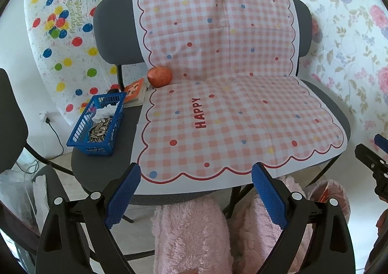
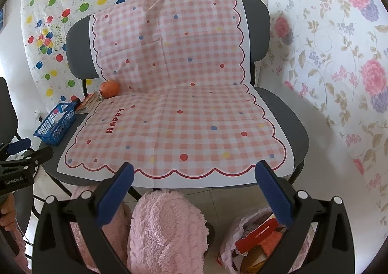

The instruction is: Collect trash

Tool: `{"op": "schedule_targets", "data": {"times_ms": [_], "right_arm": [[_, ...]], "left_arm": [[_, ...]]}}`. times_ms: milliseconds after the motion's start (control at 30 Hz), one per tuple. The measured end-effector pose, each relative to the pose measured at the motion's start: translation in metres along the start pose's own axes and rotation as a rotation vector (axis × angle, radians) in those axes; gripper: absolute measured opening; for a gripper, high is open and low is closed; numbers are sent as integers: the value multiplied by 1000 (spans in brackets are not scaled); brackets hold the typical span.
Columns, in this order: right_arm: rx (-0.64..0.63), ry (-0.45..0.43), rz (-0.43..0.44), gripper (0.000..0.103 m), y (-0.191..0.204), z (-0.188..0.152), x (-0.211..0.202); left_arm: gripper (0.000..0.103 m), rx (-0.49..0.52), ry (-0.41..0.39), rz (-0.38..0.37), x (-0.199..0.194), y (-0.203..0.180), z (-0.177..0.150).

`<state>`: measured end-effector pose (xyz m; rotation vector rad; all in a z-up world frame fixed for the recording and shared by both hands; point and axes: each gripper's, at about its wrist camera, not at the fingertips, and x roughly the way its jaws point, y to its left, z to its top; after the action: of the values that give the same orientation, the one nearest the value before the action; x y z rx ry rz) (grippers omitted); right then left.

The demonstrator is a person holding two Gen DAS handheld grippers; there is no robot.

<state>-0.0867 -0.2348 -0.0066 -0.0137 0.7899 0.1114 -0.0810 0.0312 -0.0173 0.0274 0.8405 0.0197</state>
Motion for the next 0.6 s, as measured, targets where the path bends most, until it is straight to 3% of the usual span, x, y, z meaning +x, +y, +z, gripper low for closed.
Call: {"op": "schedule_targets", "data": {"times_ms": [600], "right_arm": [[3, 14, -3, 98, 1, -1, 9]], "left_arm": [[92, 8, -3, 13, 4, 3, 1]]}}
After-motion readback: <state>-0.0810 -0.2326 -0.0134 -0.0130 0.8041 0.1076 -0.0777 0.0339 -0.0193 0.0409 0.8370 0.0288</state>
